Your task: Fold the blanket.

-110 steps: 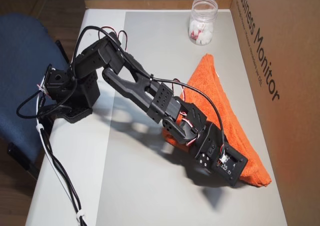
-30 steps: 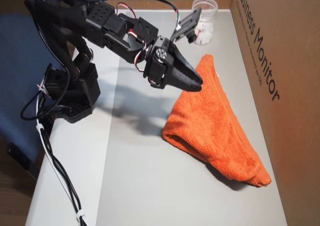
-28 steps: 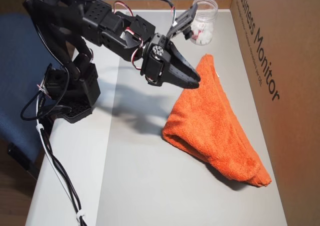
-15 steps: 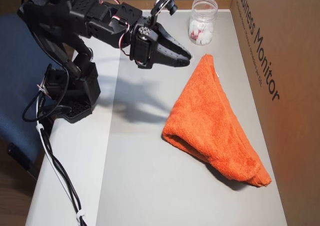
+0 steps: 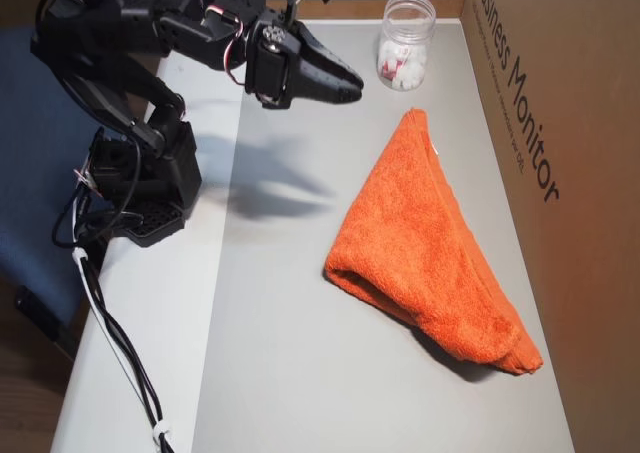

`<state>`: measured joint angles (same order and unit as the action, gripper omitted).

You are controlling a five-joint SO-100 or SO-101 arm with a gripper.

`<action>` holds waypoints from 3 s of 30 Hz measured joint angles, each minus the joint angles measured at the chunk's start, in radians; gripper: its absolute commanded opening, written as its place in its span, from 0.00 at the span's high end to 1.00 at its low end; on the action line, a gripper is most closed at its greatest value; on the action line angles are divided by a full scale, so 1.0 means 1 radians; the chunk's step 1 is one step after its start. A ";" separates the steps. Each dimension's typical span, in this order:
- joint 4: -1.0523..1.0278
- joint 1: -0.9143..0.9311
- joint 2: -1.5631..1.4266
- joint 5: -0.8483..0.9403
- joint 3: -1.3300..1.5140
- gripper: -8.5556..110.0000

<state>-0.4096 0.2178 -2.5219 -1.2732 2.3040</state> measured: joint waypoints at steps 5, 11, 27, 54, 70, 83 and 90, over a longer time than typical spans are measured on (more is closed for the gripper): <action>-0.118 -0.060 -0.071 0.000 0.000 0.90; -0.279 -0.097 -0.158 -0.003 0.000 0.90; -0.637 -0.133 -0.302 -0.091 0.003 0.90; -0.779 -0.241 -0.555 -0.192 0.308 0.90; -0.778 -0.241 -0.721 -0.192 0.535 0.90; -0.778 -0.241 -0.808 -0.192 0.634 0.90; -0.782 -0.241 -0.848 -0.192 0.687 0.90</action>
<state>-1.1919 -0.0230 -3.3702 -1.4650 2.9913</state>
